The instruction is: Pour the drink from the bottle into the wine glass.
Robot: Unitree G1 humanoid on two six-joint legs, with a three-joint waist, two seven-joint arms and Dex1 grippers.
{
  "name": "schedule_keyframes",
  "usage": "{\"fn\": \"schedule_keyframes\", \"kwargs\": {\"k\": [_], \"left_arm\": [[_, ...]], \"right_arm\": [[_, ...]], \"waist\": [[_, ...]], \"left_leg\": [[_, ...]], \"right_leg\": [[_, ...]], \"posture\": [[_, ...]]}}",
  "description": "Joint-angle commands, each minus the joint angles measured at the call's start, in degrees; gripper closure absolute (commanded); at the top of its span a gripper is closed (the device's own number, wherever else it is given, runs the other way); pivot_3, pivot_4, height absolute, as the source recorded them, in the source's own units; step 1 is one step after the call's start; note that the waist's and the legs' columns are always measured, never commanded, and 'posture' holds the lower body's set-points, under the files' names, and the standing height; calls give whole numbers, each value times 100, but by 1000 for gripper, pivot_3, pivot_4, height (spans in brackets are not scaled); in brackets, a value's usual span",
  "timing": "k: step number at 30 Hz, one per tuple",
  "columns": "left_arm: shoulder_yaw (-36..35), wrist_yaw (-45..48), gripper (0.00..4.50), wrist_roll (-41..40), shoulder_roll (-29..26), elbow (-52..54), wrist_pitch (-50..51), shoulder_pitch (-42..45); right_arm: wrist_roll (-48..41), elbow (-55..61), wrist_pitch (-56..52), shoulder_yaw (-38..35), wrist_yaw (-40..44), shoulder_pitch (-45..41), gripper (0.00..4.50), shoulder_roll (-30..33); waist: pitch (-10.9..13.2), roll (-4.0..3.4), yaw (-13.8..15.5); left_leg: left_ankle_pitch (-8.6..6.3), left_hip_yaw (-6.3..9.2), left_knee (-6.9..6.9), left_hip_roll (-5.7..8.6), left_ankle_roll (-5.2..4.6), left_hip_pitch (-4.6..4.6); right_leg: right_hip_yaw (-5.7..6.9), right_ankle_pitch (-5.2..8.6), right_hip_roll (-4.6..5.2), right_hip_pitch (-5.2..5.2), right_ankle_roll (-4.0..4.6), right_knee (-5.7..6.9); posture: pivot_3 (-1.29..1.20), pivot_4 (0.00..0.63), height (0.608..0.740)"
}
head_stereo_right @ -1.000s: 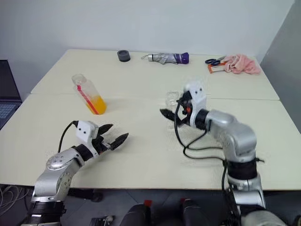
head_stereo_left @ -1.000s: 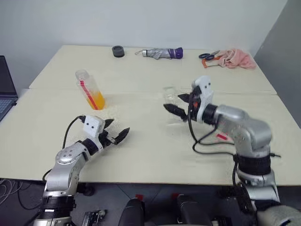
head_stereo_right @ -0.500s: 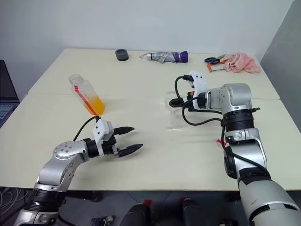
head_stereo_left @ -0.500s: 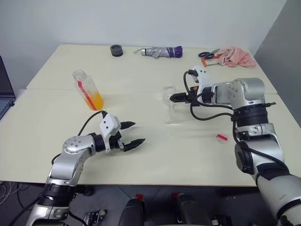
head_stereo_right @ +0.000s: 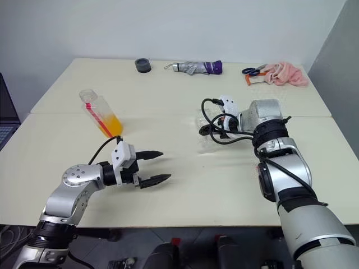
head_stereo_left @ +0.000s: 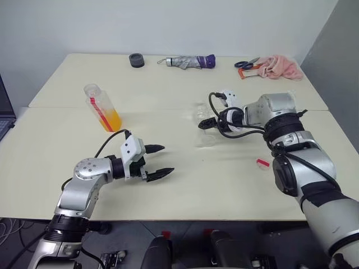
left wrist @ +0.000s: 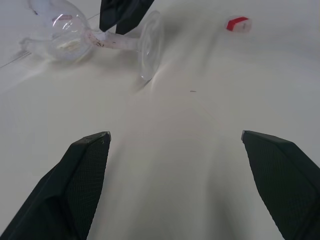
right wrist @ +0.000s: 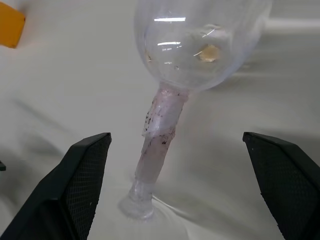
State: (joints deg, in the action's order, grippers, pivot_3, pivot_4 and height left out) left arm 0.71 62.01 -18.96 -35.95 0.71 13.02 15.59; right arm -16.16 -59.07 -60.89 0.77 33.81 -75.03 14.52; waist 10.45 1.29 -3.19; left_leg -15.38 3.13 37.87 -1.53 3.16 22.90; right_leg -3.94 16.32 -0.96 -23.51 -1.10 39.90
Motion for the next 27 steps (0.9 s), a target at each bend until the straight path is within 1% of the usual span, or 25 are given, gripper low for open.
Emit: {"fn": "schedule_keyframes", "kwargs": {"k": [1,11,12,14,23,24,27], "left_arm": [[-125,-8,16,-12,-98,2,-111,84],[-58,-55,16,27,-86,65,-118,66],[-55,-57,0,35,-87,58,-123,71],[-48,-63,0,49,-87,53,-130,71],[-17,-77,0,95,-61,37,-135,118],[-15,-77,0,98,-61,34,-134,126],[-5,-71,0,99,-63,31,-120,146]], "right_arm": [[104,-277,386,-157,65,-247,0,-58],[289,-853,889,-299,165,-374,0,-235],[296,-878,907,-307,184,-385,367,-237],[315,-909,913,-316,245,-396,854,-240],[324,-865,723,-480,414,-345,4106,-304],[326,-852,705,-498,420,-331,4323,-307],[290,-824,709,-598,388,-302,4356,-293]], "waist": [[0,0,-3],[1,-2,-5],[1,-2,-5],[2,-3,-5],[2,-3,-8],[2,-3,-8],[2,-3,-7]], "left_leg": [[0,-1,0,0,0,0],[0,0,0,-1,0,0],[0,0,0,-1,0,0],[0,-1,0,-1,0,0],[0,-1,0,-1,0,0],[0,-1,0,-1,0,-1],[0,1,1,-1,0,-2]], "right_leg": [[-1,0,0,0,0,0],[0,0,1,0,0,1],[-1,0,1,0,0,1],[-1,0,1,0,0,1],[-1,0,1,0,0,1],[-2,0,1,0,0,2],[-1,0,1,1,0,4]], "posture": [[0,150,740],[0,150,740],[0,150,740],[0,150,740],[0,150,740],[0,150,740],[0,150,740]]}}
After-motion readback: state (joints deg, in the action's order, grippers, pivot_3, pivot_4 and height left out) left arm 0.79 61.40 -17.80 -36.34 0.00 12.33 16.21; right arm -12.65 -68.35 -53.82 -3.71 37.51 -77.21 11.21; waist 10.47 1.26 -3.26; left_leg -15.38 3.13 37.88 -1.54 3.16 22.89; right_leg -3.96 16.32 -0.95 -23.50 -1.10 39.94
